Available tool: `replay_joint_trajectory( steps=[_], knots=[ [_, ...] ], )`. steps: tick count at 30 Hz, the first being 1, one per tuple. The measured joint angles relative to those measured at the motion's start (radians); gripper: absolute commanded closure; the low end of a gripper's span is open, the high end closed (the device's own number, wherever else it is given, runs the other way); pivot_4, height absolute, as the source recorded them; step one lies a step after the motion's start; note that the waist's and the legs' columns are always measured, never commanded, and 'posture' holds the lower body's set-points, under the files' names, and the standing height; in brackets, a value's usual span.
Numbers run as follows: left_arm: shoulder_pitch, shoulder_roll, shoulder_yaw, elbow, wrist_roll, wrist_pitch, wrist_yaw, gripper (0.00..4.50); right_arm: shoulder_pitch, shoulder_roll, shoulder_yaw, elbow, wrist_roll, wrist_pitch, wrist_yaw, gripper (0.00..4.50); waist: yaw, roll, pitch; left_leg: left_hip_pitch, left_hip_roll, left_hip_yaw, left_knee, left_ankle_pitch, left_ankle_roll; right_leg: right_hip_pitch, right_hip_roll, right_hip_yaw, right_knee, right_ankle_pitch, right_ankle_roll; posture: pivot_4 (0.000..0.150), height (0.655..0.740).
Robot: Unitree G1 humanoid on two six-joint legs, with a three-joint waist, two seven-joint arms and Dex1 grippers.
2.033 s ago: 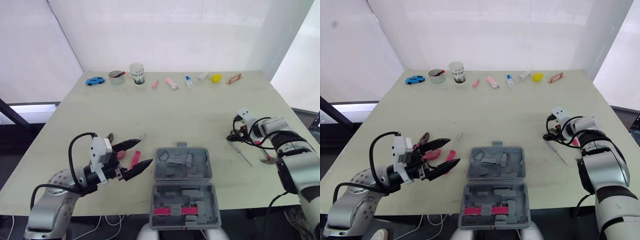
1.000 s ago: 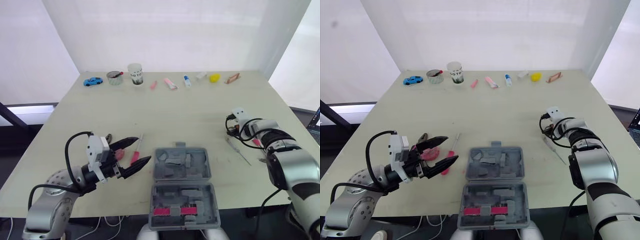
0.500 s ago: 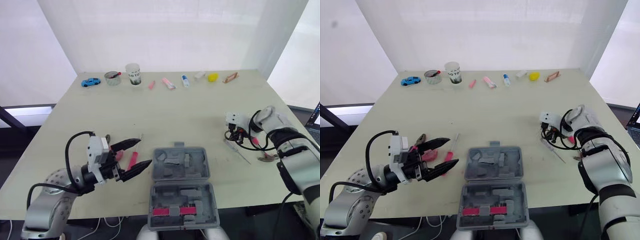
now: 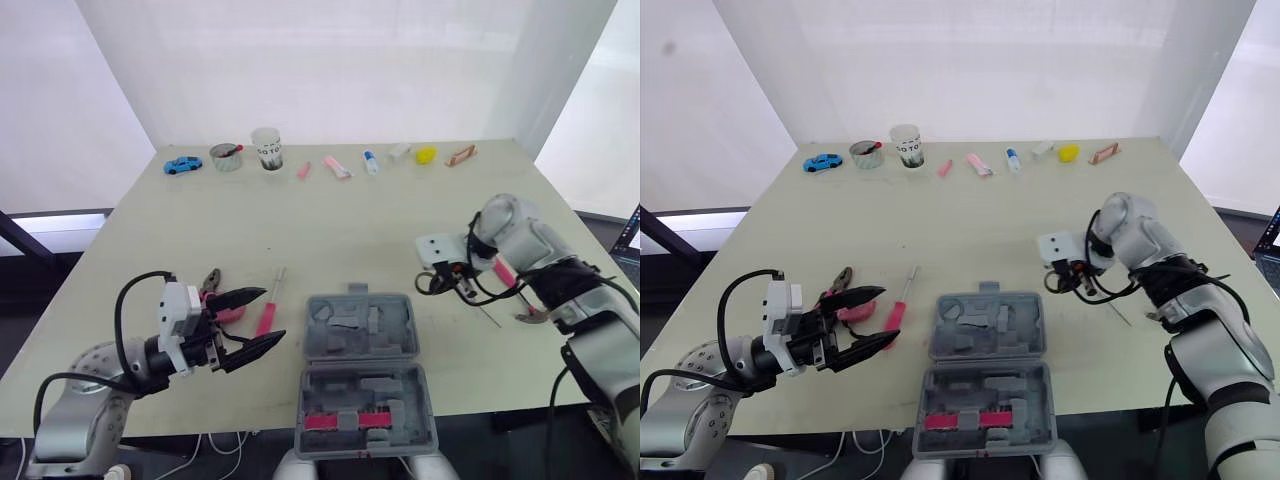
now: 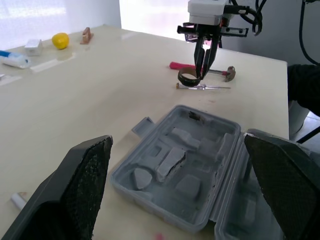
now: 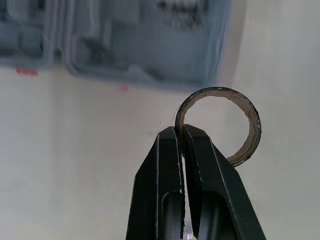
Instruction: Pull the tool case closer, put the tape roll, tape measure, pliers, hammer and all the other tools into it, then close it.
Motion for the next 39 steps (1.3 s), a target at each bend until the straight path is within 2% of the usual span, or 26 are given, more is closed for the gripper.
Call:
replay_joint_trajectory(
  steps=[7,12,21,32,39],
  knots=[
    [0.021,0.083,0.067,0.123,-0.017,-0.032,-0.165,0.00,-0.106,0.183,0.055,-0.028,-0.007,0.083,-0.009,4.47,0.000,0.000,0.000,-0.001,0.001,-0.001,0.000,0.000,0.000,-0.001,0.001,-0.003,0.001,-0.002,-0.003,0.150,0.7400],
    [0.018,0.087,0.090,0.221,-0.014,-0.061,-0.223,0.00,-0.109,0.283,0.112,-0.030,-0.018,0.126,-0.016,4.47,0.006,0.000,0.000,-0.002,0.001,-0.001,0.000,0.000,0.000,-0.002,0.000,-0.004,0.001,-0.002,-0.003,0.150,0.7400],
    [0.044,0.012,0.095,0.206,-0.015,-0.068,-0.159,0.00,-0.138,0.451,0.209,0.128,-0.080,0.099,-0.117,4.47,-0.001,-0.001,0.000,-0.002,0.002,-0.003,0.000,0.000,-0.001,-0.002,0.001,-0.005,0.003,-0.002,-0.004,0.150,0.7400],
    [0.096,-0.002,0.103,0.150,-0.015,-0.074,-0.111,0.00,-0.191,0.574,0.210,0.339,-0.121,-0.006,-0.235,4.47,-0.002,-0.001,0.000,-0.002,0.002,-0.003,0.000,0.001,-0.001,-0.002,0.001,-0.005,0.003,-0.002,-0.004,0.150,0.7400],
    [0.113,-0.007,0.103,0.140,-0.015,-0.082,-0.100,0.00,-0.193,0.598,0.208,0.427,-0.132,-0.072,-0.282,4.47,-0.002,-0.001,0.000,-0.002,0.002,-0.003,0.000,0.001,-0.002,-0.002,0.000,-0.005,0.002,-0.002,-0.004,0.150,0.7400]
  ],
)
